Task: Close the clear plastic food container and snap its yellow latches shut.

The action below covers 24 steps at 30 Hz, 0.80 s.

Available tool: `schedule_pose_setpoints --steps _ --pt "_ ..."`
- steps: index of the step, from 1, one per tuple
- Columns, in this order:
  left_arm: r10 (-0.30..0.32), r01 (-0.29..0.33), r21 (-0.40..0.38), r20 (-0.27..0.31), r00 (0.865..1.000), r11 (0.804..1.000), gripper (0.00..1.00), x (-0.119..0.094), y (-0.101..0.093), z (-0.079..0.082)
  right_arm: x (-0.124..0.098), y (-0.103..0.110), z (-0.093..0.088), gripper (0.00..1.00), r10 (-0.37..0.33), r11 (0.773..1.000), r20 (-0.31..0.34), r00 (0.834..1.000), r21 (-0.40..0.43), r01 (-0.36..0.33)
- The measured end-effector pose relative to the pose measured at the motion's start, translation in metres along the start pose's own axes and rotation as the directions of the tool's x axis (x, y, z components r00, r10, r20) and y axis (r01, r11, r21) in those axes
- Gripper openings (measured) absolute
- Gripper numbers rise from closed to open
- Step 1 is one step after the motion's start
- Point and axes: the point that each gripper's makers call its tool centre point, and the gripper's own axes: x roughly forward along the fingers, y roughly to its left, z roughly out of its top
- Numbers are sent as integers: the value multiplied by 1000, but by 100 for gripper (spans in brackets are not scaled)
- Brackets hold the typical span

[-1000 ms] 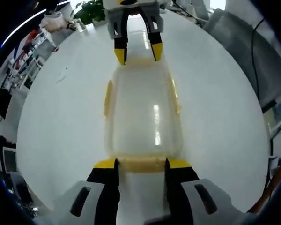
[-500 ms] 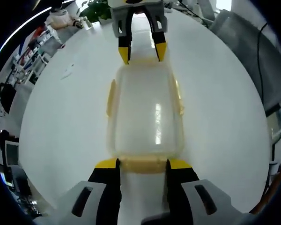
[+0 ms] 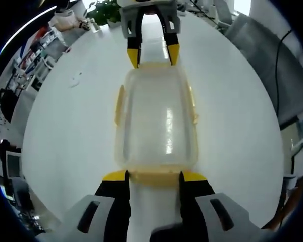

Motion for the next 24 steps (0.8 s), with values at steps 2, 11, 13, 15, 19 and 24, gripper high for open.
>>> schedule_pose_setpoints --steps 2,11,13,15,19,24 --pt "2 -2 3 4 1000 1000 35 -3 0 4 -2 1 -1 35 3 1000 -1 1000 5 -3" --pt "13 -13 9 8 1000 1000 35 -15 0 20 -25 3 -1 35 -11 1000 1 1000 -1 11" --pt "17 -18 13 10 1000 1000 35 -19 0 25 -30 4 -1 35 -14 1000 2 1000 0 14" --pt "20 -20 17 8 1000 1000 36 -22 -1 30 -35 5 -2 35 -17 1000 2 1000 -2 17" --pt "32 -32 28 11 999 999 36 -29 1 40 -44 6 -6 35 -27 1000 0 1000 -4 27" --pt "35 -35 18 23 999 999 35 -31 -2 54 -55 9 -15 35 -29 1000 -12 999 -3 29"
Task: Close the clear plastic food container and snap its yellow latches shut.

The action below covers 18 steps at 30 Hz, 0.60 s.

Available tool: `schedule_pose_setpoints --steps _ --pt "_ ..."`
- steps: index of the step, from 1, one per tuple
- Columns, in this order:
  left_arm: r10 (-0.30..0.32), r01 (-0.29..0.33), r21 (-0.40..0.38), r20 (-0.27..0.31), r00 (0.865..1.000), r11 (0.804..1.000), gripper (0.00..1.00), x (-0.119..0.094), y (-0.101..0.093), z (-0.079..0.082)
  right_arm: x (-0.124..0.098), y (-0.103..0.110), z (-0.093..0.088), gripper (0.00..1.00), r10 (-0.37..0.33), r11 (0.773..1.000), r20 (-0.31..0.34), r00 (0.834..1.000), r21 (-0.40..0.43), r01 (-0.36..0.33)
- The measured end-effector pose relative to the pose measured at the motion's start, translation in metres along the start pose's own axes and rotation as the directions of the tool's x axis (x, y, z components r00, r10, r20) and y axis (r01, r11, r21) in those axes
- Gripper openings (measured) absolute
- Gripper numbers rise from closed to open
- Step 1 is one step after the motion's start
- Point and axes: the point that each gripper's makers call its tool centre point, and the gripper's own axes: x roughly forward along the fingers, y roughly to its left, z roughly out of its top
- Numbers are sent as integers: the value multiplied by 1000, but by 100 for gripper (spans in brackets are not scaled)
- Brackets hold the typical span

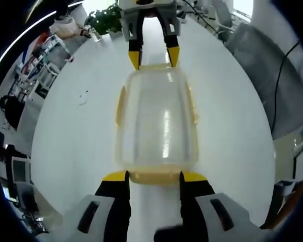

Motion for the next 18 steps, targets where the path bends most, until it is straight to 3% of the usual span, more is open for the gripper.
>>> schedule_pose_setpoints --steps 6,7,9,12,14,16,18 --pt "19 -19 -33 3 1000 999 34 2 6 8 -10 1 -8 35 -7 1000 -6 1000 4 7" --pt "18 -18 -50 6 1000 999 33 0 7 9 -12 4 -11 35 5 999 -7 1000 36 -5" --pt "22 -21 -48 10 1000 999 32 -1 8 12 -16 -1 -11 34 -20 1000 7 1000 -7 20" --pt "24 -24 -22 -14 1000 999 33 2 4 13 -13 6 -14 34 6 1000 19 1000 25 -6" --pt "26 -26 -34 -4 1000 999 33 1 3 19 -14 1 -19 34 -43 998 -5 999 -37 42" --pt "33 -34 -26 -11 999 999 33 1 2 20 -17 3 -18 34 -20 1000 32 999 1 20" --pt "27 -27 -33 -3 1000 999 33 1 0 21 -18 3 -19 34 -24 1000 28 999 -13 25"
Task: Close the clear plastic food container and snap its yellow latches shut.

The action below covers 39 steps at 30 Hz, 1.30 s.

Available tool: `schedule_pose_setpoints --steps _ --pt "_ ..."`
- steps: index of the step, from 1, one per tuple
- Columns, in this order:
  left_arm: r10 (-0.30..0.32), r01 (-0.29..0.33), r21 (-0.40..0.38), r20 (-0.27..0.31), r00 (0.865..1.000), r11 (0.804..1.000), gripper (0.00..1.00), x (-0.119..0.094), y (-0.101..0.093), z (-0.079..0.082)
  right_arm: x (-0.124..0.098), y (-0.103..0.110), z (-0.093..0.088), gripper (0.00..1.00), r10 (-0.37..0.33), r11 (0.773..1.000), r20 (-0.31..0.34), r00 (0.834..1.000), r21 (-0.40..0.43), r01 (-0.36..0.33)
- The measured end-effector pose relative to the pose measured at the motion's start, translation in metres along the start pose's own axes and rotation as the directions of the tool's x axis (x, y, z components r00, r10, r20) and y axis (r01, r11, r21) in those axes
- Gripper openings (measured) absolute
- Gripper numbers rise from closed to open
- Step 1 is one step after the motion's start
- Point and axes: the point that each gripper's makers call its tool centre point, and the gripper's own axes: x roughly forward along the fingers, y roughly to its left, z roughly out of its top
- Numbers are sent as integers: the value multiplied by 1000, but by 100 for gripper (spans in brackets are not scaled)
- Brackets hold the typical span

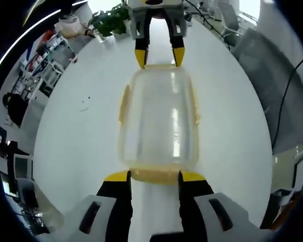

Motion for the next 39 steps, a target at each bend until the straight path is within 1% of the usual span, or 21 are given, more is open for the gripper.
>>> schedule_pose_setpoints --steps 4,9,17,25,34,39 --pt "11 -11 15 -8 1000 1000 33 -1 4 9 -5 -3 -3 34 -7 1000 0 1000 9 7" --pt "11 -11 24 5 1000 1000 33 3 5 24 -12 -3 -15 34 -8 1000 -3 1000 16 8" --pt "5 -5 33 14 1000 999 33 11 5 42 -24 -2 -33 34 -12 1000 -7 1000 26 12" --pt "-2 1 45 9 1000 999 33 19 5 61 -36 -1 -51 34 -17 999 -5 1000 40 17" --pt "-5 4 61 9 1000 998 33 30 5 87 -47 1 -74 34 -23 998 -6 1000 50 23" --pt "-8 8 64 9 1000 998 33 36 7 95 -52 3 -86 34 -21 998 -5 1000 54 21"
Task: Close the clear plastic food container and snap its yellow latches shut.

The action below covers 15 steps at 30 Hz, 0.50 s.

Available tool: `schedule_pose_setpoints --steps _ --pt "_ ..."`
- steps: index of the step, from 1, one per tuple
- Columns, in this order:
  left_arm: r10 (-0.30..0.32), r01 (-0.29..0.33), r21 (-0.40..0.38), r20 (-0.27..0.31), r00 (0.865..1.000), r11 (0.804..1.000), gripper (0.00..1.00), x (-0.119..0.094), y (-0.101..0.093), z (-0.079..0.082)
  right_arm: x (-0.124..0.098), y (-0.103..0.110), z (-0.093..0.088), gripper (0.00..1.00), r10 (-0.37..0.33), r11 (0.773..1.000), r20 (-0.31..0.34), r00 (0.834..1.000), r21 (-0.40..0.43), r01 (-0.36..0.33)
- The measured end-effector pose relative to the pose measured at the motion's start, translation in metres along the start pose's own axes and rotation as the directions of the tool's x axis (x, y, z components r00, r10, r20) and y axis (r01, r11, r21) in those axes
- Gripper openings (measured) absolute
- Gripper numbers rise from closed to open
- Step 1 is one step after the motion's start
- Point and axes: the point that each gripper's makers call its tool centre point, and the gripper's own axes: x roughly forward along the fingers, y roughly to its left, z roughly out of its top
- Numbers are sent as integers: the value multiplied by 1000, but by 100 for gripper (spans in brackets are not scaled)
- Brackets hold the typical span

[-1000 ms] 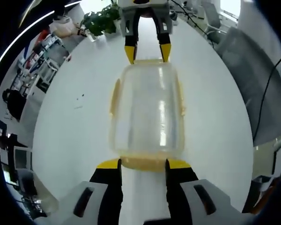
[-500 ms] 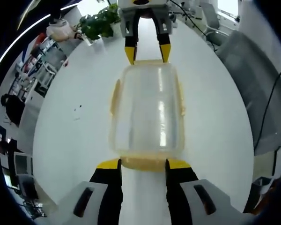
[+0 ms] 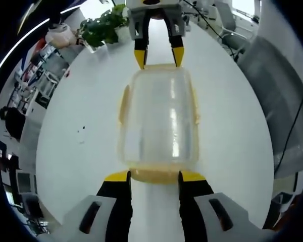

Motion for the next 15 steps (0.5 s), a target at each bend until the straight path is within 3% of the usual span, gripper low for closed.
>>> schedule_pose_setpoints --steps 15 --pt "-4 4 -8 -7 1000 1000 33 17 -5 20 -8 2 -25 34 18 1000 7 1000 0 -18"
